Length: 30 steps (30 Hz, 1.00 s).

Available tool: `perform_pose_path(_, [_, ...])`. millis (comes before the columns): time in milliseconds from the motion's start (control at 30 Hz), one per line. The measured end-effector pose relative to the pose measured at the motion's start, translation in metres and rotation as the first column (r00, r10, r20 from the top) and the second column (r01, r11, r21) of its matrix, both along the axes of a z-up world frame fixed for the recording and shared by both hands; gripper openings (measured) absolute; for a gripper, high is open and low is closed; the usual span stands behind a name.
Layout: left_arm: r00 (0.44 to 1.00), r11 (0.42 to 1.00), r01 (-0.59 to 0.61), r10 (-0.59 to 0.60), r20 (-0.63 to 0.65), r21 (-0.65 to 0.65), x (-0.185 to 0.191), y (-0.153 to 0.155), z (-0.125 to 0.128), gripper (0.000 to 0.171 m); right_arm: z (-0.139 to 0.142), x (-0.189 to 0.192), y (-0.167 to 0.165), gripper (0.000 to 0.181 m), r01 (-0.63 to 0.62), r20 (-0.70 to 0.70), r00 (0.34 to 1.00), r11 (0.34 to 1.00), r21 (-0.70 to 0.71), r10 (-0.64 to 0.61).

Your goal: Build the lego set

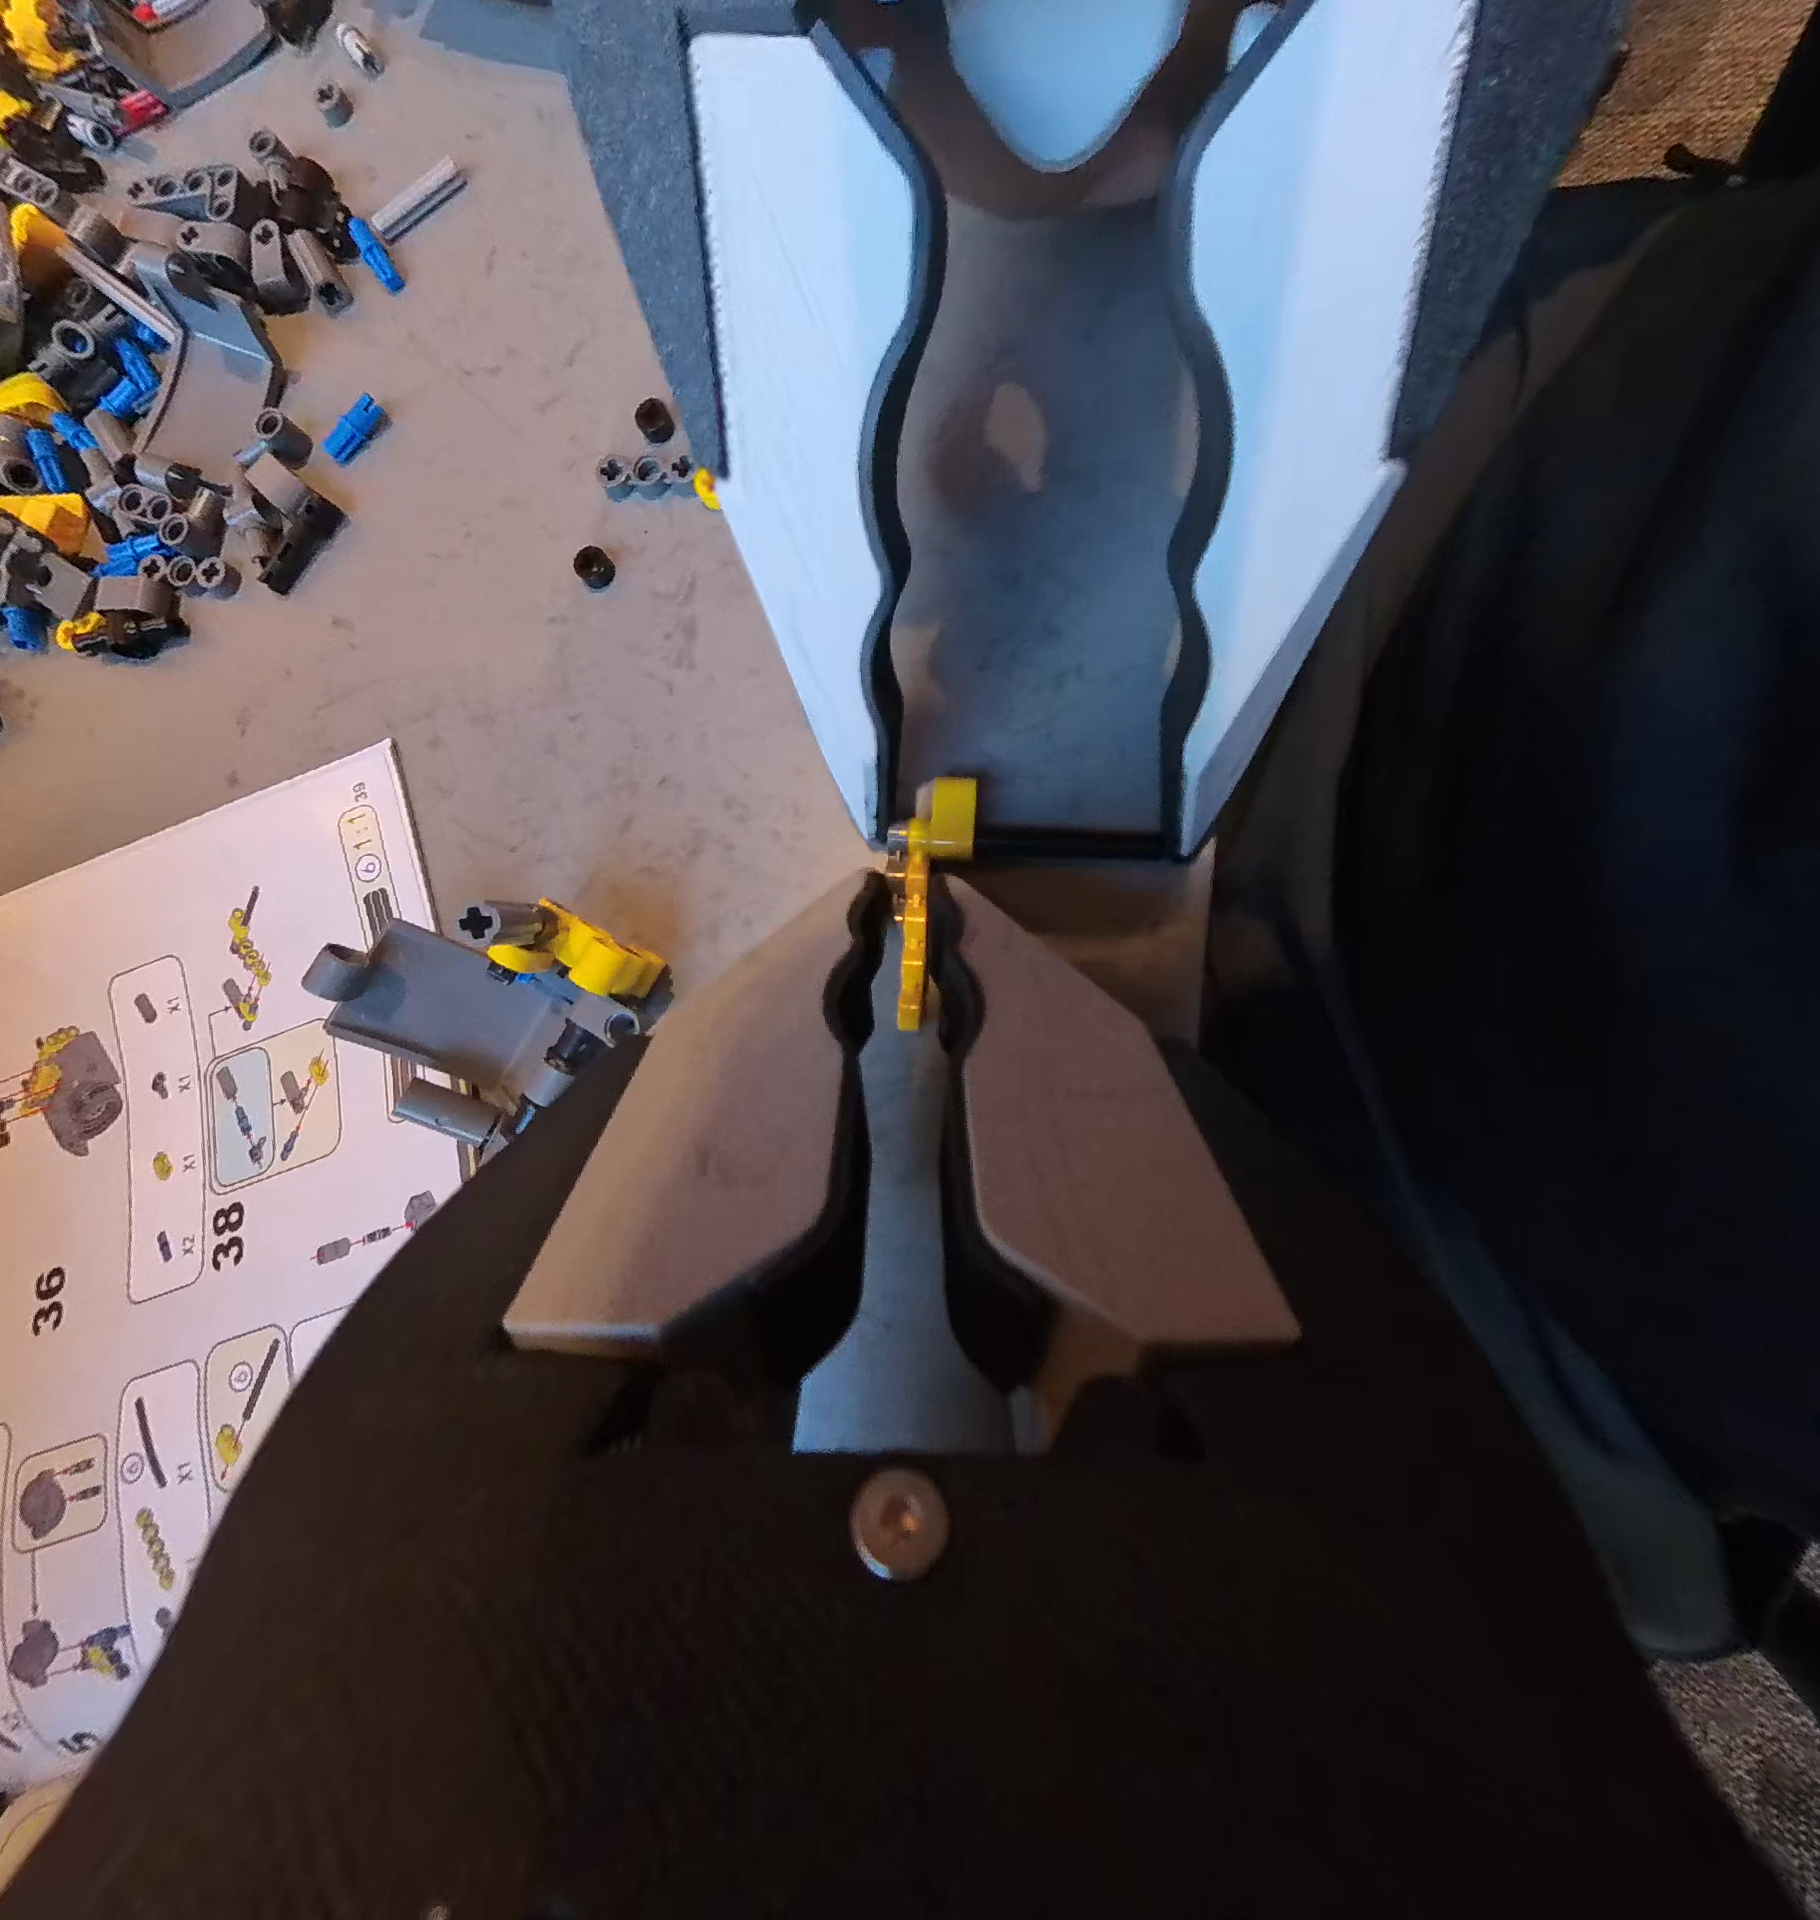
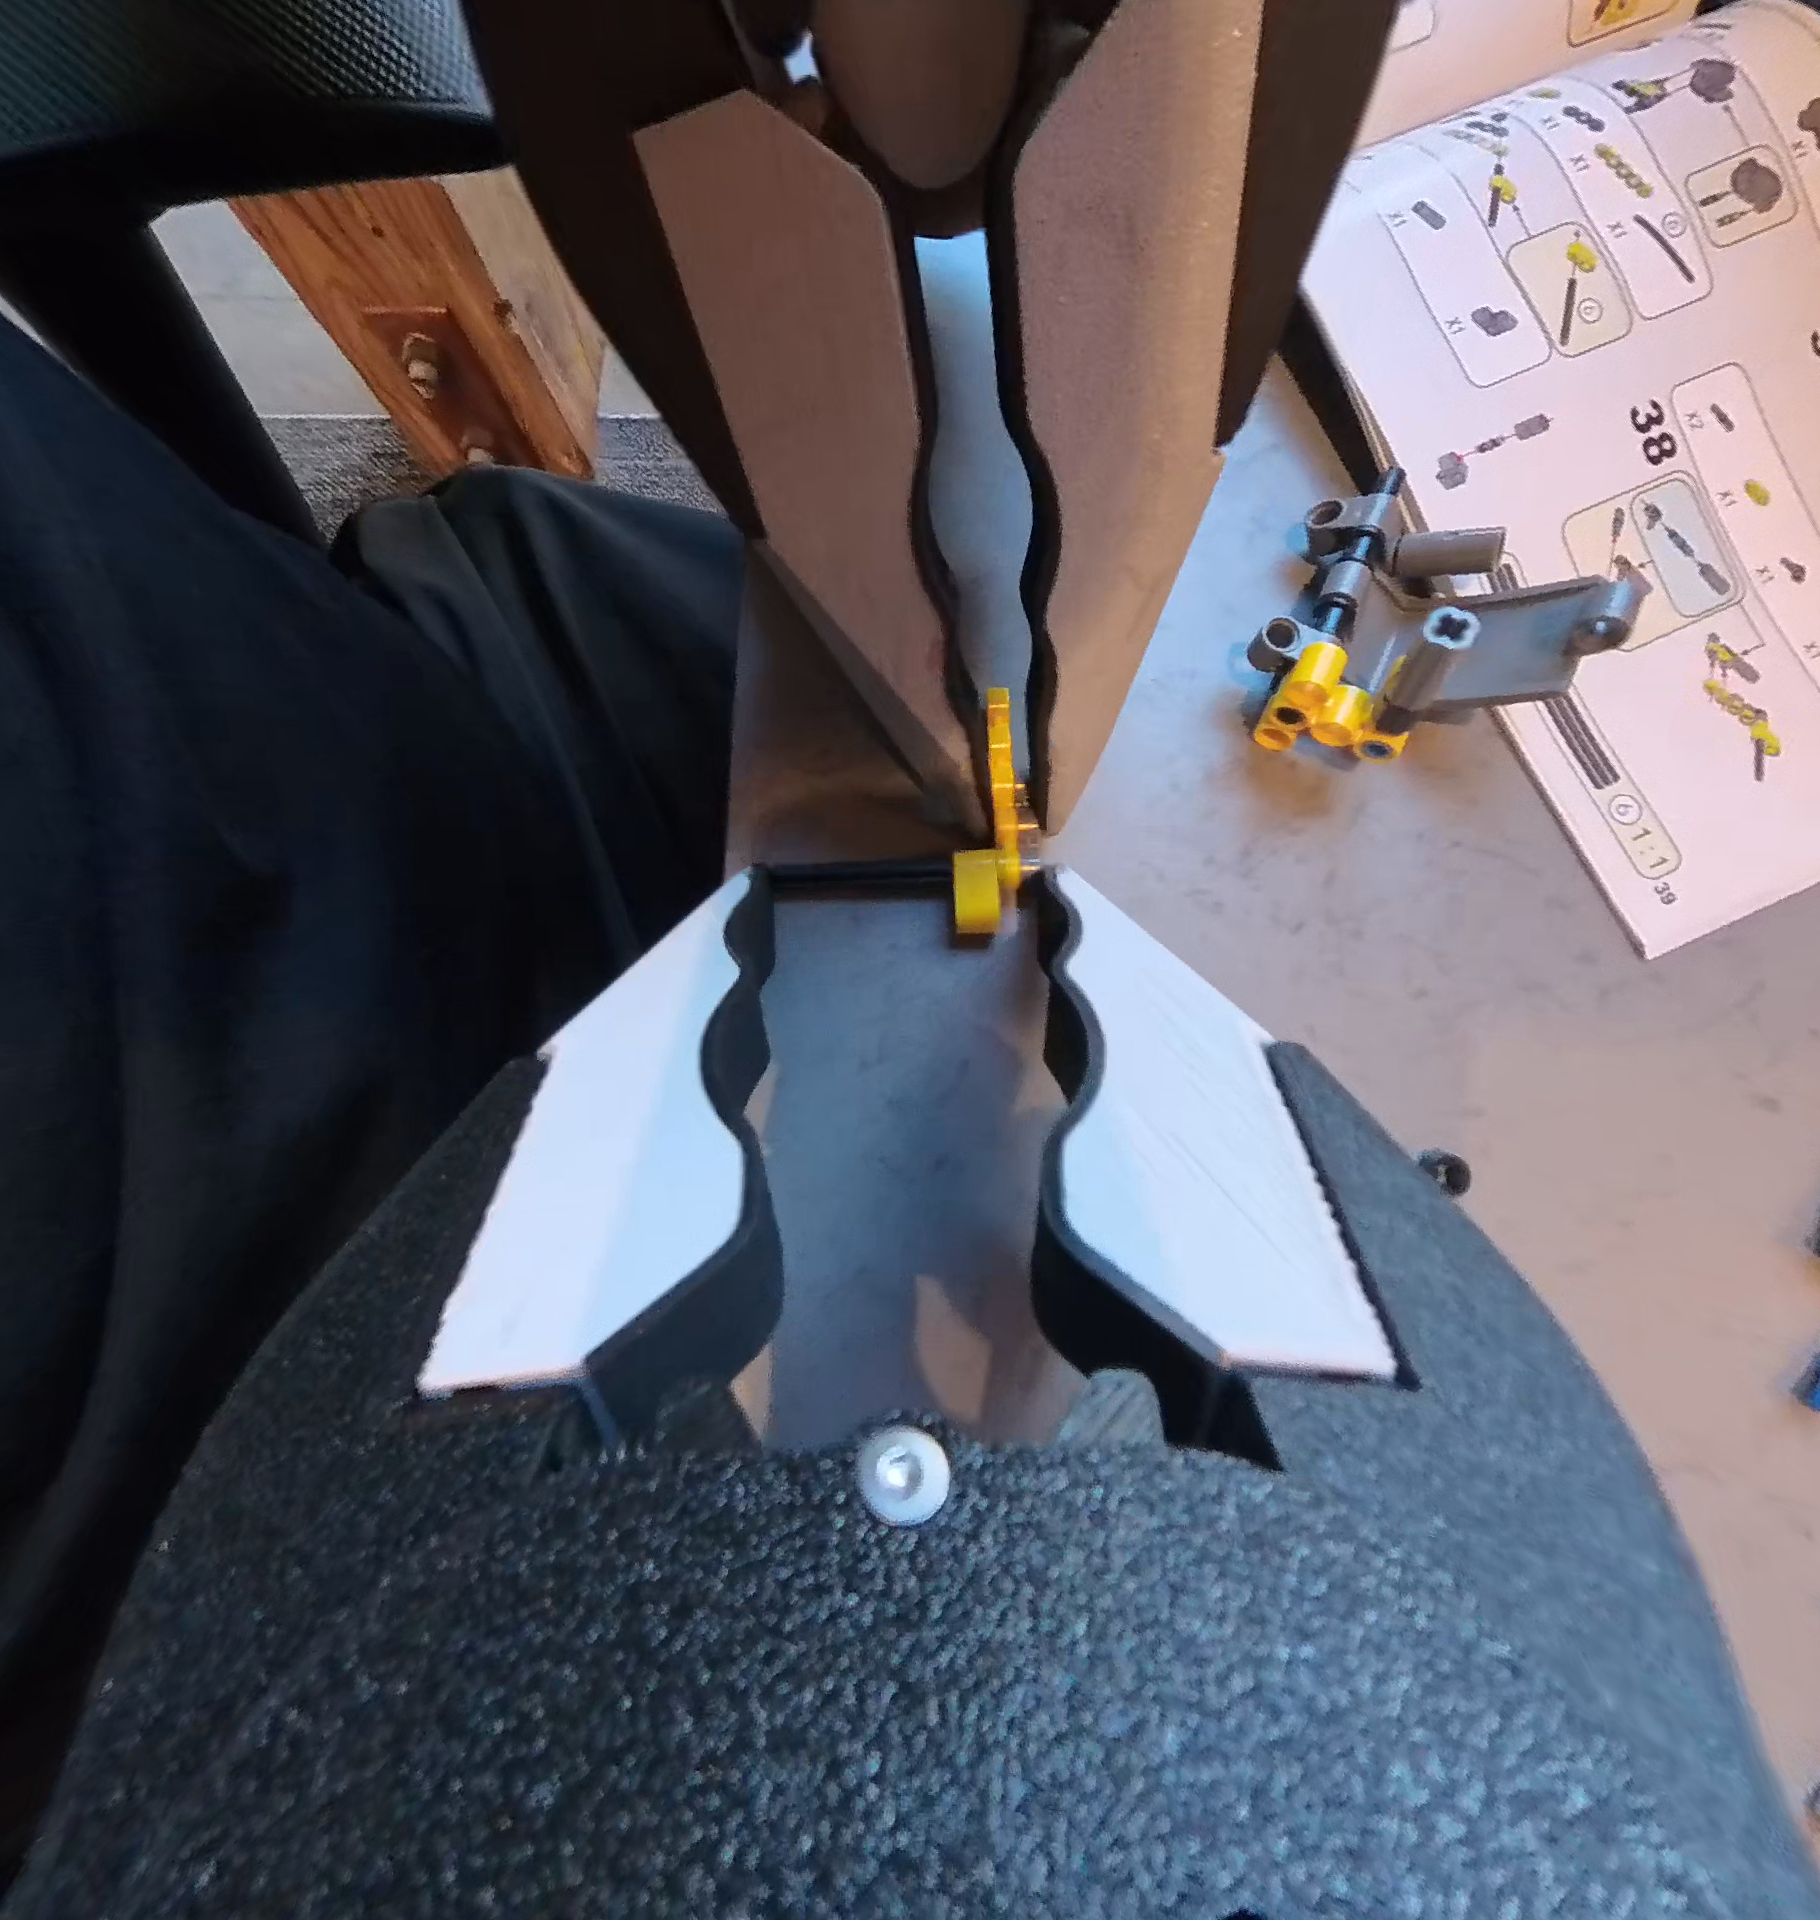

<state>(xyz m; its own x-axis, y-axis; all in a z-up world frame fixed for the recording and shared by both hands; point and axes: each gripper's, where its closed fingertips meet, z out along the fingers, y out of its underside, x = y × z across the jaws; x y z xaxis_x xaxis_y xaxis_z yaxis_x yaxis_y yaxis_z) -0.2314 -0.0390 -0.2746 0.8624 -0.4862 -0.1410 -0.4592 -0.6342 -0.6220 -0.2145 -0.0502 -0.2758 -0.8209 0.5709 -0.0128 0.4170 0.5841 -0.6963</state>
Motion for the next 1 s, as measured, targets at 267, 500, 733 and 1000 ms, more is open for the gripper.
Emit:
perform_pose_path(267, [0.999,0.999,-0.031,0.031,0.025,-0.008,-0.0001,0.0000,-0.0001,0.007,-0.0001,-0.0009,-0.0003,0.052,0.038,0.007,0.999,0.999,0.012,-0.038])
perform_pose_path(500, [1.000,0.999,-0.019,0.019,0.005,0.030,0.0000,-0.0003,0.0001,0.007,-0.0006,-0.0014,0.0002,0.051,0.054,0.003,0.999,0.998,-0.014,-0.054])
perform_pose_path(733, [0.998,0.998,-0.027,0.030,-0.060,0.056,0.0007,-0.0015,0.0002,0.006,-0.0004,-0.0006,-0.0018,0.049,0.029,-0.006,1.000,1.000,0.007,-0.029])
perform_pose_path(1000, [0.998,0.995,-0.031,0.035,-0.049,0.091,0.0018,-0.0027,0.0006,0.006,-0.0001,-0.0004,-0.0044,0.048,-0.027,-0.055,0.998,0.998,0.052,0.030])
